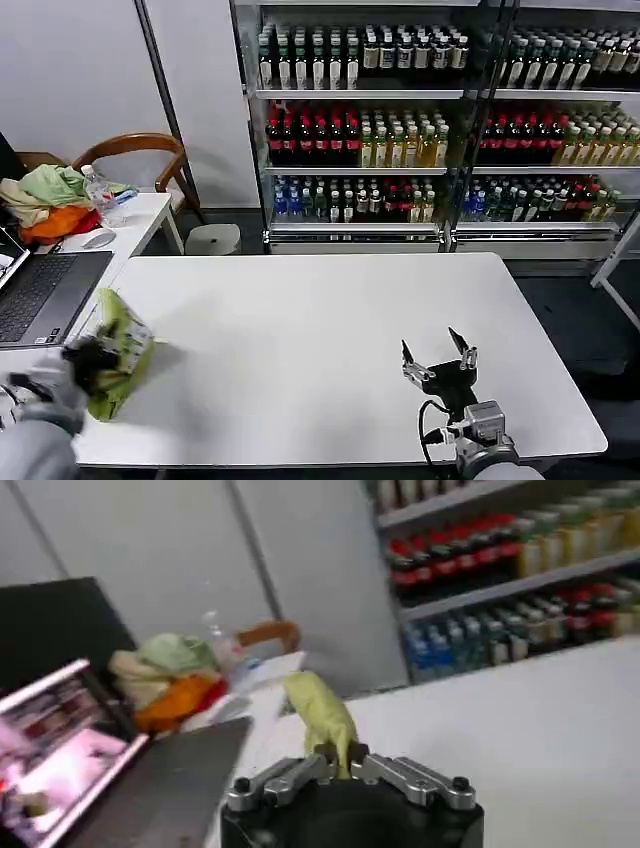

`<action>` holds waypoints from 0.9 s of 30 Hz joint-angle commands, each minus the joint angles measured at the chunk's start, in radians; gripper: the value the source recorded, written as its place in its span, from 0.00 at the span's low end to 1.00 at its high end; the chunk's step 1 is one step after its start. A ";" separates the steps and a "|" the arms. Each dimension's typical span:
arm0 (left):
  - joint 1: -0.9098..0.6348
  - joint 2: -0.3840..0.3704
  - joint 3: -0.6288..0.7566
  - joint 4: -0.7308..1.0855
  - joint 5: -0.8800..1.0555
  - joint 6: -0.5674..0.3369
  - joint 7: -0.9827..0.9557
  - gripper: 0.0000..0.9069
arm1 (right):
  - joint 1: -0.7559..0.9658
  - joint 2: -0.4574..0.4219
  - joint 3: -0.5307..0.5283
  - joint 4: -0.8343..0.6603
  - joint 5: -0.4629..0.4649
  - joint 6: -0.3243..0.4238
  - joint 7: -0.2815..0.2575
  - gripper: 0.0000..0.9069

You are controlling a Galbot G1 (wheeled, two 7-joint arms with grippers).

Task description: Fold and organize the clothes.

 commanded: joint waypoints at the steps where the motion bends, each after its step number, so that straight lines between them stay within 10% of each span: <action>1: -0.071 -0.292 0.651 -0.065 0.528 -0.060 0.041 0.06 | -0.020 0.001 0.018 0.008 -0.003 -0.002 0.001 1.00; 20: -0.353 -0.414 0.682 0.127 0.268 -0.040 -0.007 0.06 | 0.044 -0.008 0.071 -0.023 -0.006 -0.006 -0.016 1.00; 21: -0.357 -0.427 0.690 0.129 0.253 -0.029 -0.013 0.34 | 0.055 -0.013 0.077 -0.029 -0.006 -0.006 -0.022 1.00; 22: -0.359 -0.433 0.693 0.132 0.248 -0.030 -0.016 1.00 | 0.057 -0.014 0.080 -0.031 -0.005 -0.005 -0.022 1.00; 27: -0.403 -0.501 0.697 0.173 0.072 -0.095 -0.035 1.00 | 0.090 -0.020 0.083 -0.056 -0.002 -0.006 -0.022 1.00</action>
